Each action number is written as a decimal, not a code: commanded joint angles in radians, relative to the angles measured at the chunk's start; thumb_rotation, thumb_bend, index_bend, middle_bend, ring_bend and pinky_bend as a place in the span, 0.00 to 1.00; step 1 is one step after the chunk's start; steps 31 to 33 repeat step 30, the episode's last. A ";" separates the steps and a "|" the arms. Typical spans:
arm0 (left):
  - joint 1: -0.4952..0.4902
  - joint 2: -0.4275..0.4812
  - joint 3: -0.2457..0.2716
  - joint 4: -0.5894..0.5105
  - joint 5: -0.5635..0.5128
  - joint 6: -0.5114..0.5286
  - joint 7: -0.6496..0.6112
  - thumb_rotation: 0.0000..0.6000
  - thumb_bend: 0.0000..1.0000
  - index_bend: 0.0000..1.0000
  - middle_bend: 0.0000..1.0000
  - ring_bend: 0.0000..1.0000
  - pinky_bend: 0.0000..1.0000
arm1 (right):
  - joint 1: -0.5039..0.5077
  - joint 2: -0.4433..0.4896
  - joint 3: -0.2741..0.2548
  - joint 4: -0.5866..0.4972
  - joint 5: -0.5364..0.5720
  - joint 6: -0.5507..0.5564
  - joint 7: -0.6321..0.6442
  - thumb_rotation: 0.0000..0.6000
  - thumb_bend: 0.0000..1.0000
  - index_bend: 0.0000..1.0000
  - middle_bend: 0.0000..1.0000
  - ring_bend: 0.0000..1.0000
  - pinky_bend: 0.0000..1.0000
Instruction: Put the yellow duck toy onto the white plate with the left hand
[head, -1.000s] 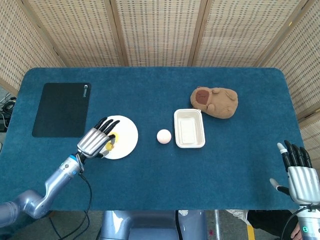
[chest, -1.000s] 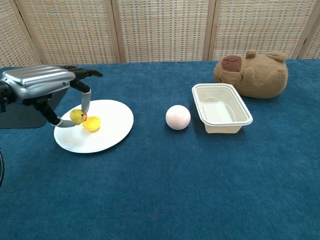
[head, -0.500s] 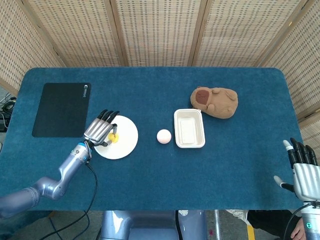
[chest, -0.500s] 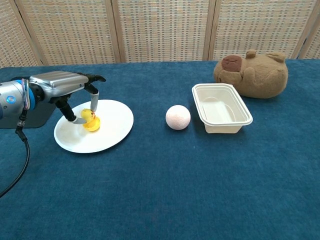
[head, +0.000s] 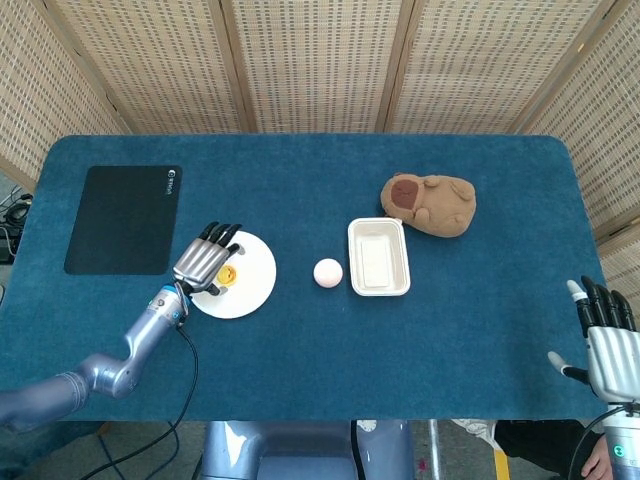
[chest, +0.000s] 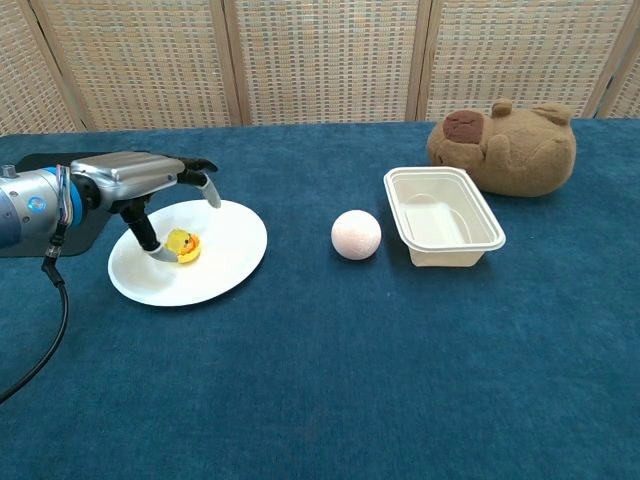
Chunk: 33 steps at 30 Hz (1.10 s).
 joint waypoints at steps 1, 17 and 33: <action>0.005 0.019 0.004 -0.021 0.017 0.018 -0.015 1.00 0.12 0.12 0.00 0.00 0.00 | 0.000 0.000 -0.001 0.000 -0.002 0.001 0.000 1.00 0.00 0.00 0.00 0.00 0.00; 0.327 0.389 0.079 -0.455 0.100 0.463 -0.113 1.00 0.07 0.00 0.00 0.00 0.00 | -0.013 0.017 -0.018 -0.027 -0.052 0.032 0.014 1.00 0.00 0.00 0.00 0.00 0.00; 0.568 0.428 0.194 -0.481 0.189 0.702 -0.210 1.00 0.07 0.00 0.00 0.00 0.00 | -0.019 0.016 -0.021 -0.019 -0.062 0.044 0.011 1.00 0.00 0.00 0.00 0.00 0.00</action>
